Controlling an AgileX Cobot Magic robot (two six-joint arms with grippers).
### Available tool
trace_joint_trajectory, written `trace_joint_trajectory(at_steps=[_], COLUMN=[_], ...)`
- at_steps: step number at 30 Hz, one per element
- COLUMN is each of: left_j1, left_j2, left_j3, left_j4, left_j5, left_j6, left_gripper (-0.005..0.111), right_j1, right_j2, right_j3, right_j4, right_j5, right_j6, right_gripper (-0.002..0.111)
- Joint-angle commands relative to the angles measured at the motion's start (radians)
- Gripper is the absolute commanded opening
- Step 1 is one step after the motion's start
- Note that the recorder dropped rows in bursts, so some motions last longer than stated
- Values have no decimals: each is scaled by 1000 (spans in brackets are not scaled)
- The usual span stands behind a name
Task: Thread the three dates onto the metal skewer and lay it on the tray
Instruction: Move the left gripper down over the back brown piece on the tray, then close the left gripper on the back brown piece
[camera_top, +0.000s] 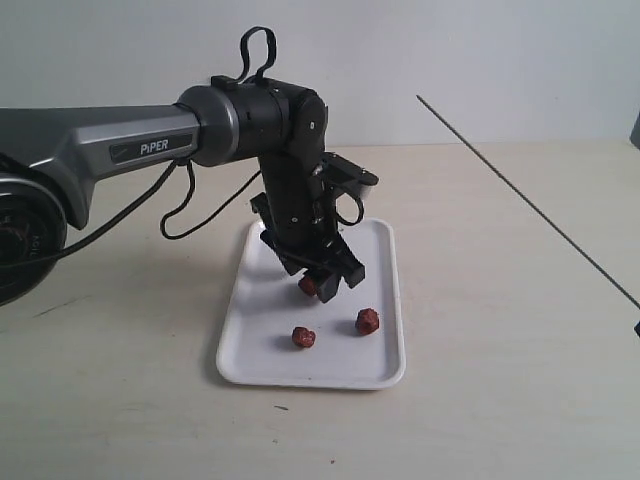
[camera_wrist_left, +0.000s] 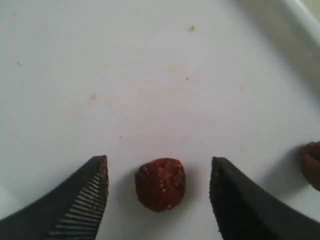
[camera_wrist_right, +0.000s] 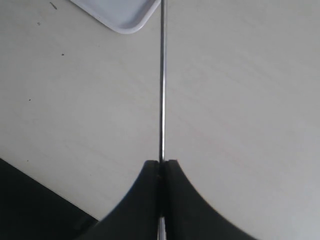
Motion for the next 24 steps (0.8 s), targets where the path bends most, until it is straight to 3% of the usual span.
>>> trace_joint_trajectory(at_steps=[1,9,15,24], left_j1=[3,3,3,3], left_j2=[27,37,37,37], left_j3=[-5,-5,-5,-5], left_j4=[7,5,5,9], left_j5=[22,18,22,28], left_j6=[-15,-15,-34,-32], left_gripper=[59,58,38,37], right_j1=[1,1,1,1], right_j2=[-1,-1,-1,-1], right_j3=[4,4,4,4], right_j4=[-4,-4,-4,-4], right_j5=[-6,-6,-6,-6], right_j6=[-5,-7,-7,-7], right_gripper=[0,0,0,0])
